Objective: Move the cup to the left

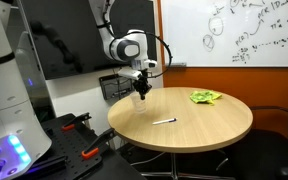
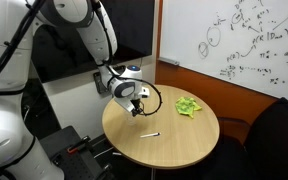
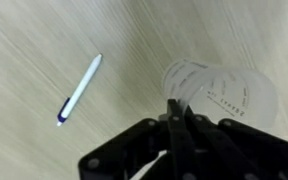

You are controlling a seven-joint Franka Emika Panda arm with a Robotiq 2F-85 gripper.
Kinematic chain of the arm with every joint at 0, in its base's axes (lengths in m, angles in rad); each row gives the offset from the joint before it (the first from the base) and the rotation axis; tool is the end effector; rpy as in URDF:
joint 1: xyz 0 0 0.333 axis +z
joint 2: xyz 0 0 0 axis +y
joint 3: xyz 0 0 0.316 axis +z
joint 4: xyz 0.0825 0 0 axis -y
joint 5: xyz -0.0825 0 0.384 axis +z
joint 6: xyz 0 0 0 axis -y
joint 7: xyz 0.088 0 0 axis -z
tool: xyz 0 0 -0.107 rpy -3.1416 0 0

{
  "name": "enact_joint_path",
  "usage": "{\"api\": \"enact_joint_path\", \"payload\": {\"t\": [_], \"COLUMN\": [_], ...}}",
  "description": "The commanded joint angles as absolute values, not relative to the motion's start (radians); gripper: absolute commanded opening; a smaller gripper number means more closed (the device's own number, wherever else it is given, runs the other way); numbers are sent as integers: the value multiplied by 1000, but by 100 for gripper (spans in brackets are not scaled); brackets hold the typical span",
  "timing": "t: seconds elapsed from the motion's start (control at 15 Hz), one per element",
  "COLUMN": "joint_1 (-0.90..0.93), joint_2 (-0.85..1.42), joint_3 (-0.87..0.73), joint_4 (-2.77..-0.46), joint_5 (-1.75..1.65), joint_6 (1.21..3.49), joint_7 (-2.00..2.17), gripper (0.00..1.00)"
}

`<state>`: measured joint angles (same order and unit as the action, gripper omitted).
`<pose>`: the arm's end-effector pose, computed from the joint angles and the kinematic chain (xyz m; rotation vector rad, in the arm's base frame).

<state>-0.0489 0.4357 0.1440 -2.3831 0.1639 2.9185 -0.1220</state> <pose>0.5046 0.0423 0.1504 -3.0343 -0.0646 -0.1530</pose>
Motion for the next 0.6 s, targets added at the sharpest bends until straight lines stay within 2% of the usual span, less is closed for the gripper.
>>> {"api": "enact_joint_path", "payload": {"t": [0.0,0.4,0.47,0.53], "joint_1": [-42,-21,-26,-31], "joint_2": [446,495,503,507], "joint_3": [153,140,146,151], "joint_4": [-2398,-2385,-2381,-2380], "joint_5": [115,30,24,22], "joint_6": [2958,2991,2994,3000], "joint_7": [-146,-137,-142,-142], "gripper": [1,1,30,31]}}
